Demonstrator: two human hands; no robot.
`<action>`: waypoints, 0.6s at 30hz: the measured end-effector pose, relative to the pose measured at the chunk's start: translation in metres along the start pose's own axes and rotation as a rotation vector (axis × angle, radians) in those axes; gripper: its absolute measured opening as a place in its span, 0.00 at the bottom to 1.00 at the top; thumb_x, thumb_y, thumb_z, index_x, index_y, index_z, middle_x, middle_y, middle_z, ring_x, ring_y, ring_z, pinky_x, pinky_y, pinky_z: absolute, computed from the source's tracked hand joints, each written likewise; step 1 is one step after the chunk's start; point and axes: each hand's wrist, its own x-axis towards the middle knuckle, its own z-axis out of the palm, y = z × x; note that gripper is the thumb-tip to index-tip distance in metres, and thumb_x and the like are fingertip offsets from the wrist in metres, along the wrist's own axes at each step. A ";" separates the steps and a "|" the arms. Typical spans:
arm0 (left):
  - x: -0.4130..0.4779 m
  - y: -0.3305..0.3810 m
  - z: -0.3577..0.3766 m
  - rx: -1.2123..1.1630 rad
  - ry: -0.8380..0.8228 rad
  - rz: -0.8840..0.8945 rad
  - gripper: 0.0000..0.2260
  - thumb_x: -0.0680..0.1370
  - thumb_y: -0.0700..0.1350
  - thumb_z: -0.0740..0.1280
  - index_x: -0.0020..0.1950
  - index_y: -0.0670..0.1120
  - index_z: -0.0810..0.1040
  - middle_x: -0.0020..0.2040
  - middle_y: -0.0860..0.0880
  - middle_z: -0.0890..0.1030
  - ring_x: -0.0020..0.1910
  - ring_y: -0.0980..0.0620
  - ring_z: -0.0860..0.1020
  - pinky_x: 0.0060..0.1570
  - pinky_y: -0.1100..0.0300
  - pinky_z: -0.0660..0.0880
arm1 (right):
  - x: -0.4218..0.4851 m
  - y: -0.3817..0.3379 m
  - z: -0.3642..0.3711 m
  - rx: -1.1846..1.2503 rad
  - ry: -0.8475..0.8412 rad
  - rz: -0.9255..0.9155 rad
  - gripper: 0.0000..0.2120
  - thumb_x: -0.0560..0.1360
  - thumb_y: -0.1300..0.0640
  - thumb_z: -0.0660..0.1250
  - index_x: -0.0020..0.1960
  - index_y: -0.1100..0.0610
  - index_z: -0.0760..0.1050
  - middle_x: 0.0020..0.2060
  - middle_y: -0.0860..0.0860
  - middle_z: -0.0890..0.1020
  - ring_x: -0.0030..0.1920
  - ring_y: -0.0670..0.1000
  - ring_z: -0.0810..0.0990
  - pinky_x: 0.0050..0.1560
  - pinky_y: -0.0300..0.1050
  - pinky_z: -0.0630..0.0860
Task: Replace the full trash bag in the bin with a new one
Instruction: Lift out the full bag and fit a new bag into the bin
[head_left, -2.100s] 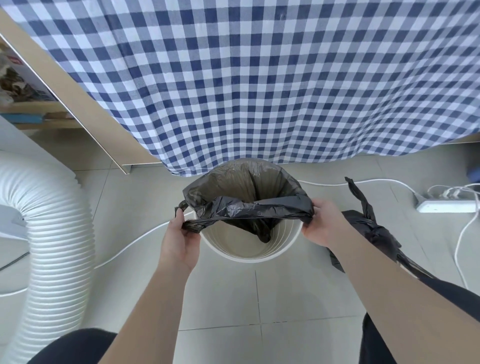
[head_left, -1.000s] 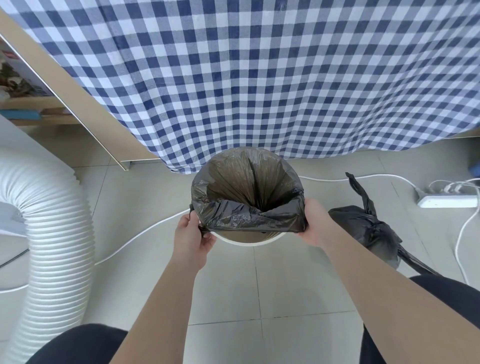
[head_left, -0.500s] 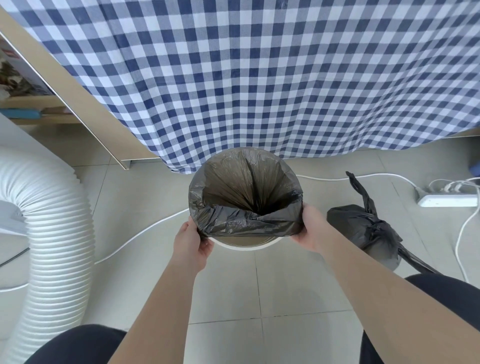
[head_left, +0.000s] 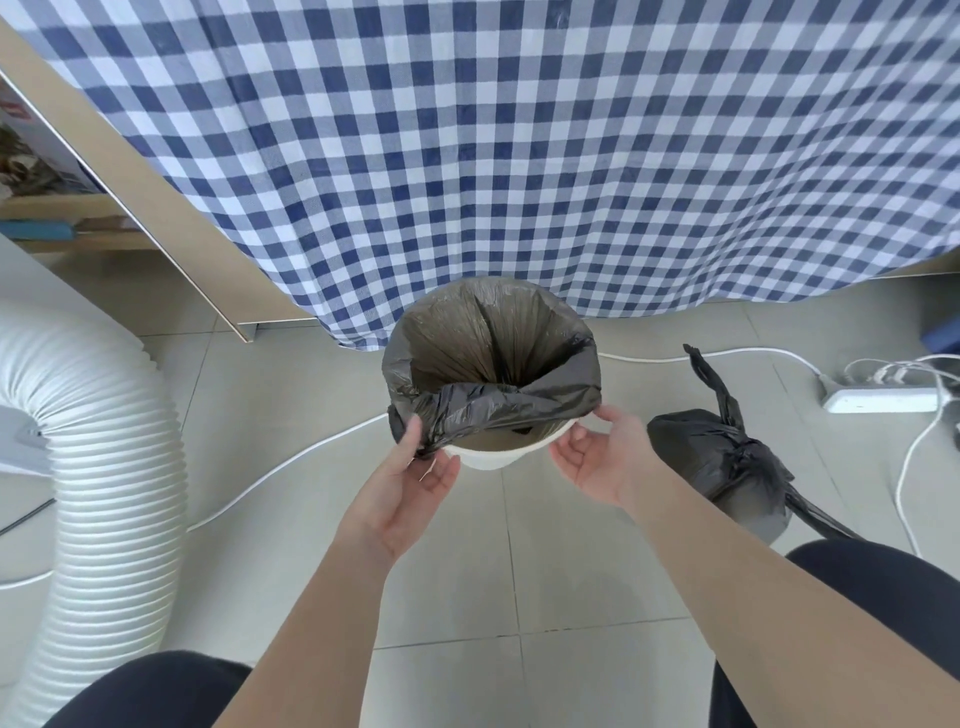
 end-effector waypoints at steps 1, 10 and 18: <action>-0.001 -0.001 -0.001 0.030 -0.023 -0.024 0.07 0.78 0.44 0.75 0.53 0.42 0.82 0.44 0.45 0.82 0.41 0.50 0.80 0.66 0.50 0.78 | 0.000 0.000 0.000 0.025 -0.016 -0.007 0.16 0.81 0.46 0.62 0.51 0.60 0.74 0.30 0.54 0.78 0.34 0.55 0.82 0.49 0.52 0.84; 0.000 -0.004 -0.005 0.050 -0.036 -0.027 0.03 0.83 0.36 0.67 0.53 0.41 0.80 0.55 0.40 0.85 0.55 0.43 0.88 0.57 0.45 0.84 | 0.002 -0.012 0.019 -0.052 0.062 -0.236 0.09 0.83 0.54 0.66 0.59 0.58 0.78 0.48 0.54 0.81 0.49 0.53 0.80 0.50 0.49 0.82; 0.002 -0.007 0.001 -0.088 -0.006 -0.010 0.06 0.84 0.36 0.64 0.59 0.41 0.79 0.55 0.40 0.85 0.45 0.44 0.88 0.57 0.45 0.83 | 0.012 0.001 0.016 -0.033 0.045 -0.188 0.09 0.86 0.59 0.59 0.54 0.62 0.75 0.40 0.55 0.79 0.40 0.51 0.78 0.37 0.44 0.85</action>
